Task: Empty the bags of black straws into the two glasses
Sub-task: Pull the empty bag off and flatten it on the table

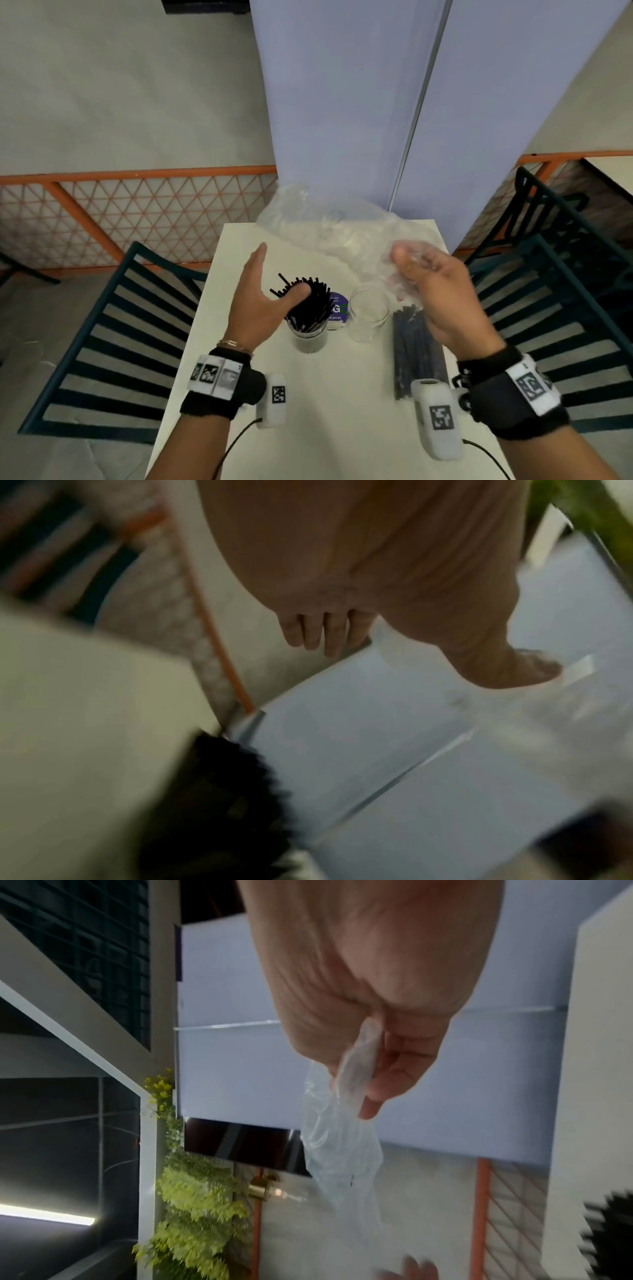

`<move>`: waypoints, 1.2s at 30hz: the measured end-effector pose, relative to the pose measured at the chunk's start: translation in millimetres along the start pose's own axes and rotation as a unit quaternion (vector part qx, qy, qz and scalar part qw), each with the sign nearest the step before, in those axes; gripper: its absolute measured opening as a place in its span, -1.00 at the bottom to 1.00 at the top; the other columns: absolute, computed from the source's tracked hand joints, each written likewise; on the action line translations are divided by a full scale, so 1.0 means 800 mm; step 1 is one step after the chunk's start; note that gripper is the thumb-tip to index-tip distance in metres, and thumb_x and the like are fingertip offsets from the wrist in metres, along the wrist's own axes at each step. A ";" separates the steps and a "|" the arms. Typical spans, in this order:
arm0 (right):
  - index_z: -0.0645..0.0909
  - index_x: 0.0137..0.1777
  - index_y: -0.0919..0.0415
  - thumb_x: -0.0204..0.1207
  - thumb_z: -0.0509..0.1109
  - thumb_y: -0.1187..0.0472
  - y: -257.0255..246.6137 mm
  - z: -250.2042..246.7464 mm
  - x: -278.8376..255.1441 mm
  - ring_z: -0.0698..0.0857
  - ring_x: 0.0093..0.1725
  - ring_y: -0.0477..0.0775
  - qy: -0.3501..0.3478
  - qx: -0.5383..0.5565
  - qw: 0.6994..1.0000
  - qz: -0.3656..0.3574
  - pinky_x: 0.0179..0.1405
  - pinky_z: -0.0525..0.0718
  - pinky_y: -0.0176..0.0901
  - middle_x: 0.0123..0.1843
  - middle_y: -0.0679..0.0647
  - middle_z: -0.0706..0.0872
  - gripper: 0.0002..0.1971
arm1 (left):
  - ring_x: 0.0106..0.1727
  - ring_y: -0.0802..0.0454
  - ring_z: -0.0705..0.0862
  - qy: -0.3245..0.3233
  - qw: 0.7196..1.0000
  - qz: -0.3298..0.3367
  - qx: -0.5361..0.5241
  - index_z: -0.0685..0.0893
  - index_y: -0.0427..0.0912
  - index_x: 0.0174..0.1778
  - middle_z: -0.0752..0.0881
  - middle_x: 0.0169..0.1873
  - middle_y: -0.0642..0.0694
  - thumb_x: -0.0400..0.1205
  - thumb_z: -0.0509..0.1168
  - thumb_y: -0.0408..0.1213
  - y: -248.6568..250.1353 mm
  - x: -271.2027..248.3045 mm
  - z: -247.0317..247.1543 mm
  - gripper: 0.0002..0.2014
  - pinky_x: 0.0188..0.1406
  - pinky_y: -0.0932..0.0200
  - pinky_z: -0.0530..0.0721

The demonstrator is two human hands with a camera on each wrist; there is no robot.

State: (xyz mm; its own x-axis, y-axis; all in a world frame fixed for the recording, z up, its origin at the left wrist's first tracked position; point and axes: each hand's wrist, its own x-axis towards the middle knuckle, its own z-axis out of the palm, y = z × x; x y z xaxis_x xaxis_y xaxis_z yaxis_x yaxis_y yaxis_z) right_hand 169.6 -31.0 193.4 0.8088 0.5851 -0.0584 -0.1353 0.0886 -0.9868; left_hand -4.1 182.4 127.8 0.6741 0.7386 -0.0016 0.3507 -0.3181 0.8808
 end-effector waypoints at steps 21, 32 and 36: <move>0.86 0.12 0.21 0.65 0.46 0.06 0.020 -0.074 -0.033 0.87 0.16 0.14 0.008 -0.064 0.998 -0.002 0.16 0.84 -0.07 0.14 0.14 0.92 -0.75 | 0.92 -0.15 -0.16 -0.153 0.905 0.085 0.388 -0.03 -0.19 0.90 -0.09 0.91 -0.21 0.50 -0.62 0.60 -0.085 0.032 0.094 0.20 0.90 -0.13 -0.19; 0.82 0.26 0.25 0.67 0.43 0.14 0.027 -0.083 -0.027 0.83 0.27 0.27 -0.060 -0.080 0.995 0.009 0.31 0.78 0.11 0.21 0.17 0.90 -0.72 | 0.51 -0.26 0.70 -0.029 0.825 -0.142 -0.546 0.73 -0.21 0.52 0.75 0.48 -0.24 0.53 0.11 0.64 0.041 -0.009 -0.027 0.02 0.61 -0.36 0.52; 0.84 0.24 0.22 0.73 0.41 0.18 0.033 -0.089 -0.031 0.84 0.26 0.21 -0.073 -0.107 0.991 0.025 0.33 0.77 0.13 0.19 0.12 0.91 -0.77 | 0.19 -0.09 0.86 -0.011 0.965 -0.064 -0.254 0.89 -0.06 0.22 0.94 0.11 -0.10 0.82 0.29 0.06 0.074 -0.017 -0.033 -0.65 0.46 -0.26 0.69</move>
State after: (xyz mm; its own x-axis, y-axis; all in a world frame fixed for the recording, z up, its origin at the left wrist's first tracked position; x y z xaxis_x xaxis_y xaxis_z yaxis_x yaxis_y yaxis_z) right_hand 186.4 -100.4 158.2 0.7109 0.6961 -0.1003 -0.0357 -0.1068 -0.9936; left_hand -10.0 169.2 192.3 0.6625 0.7376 -0.1305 0.0717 0.1110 0.9912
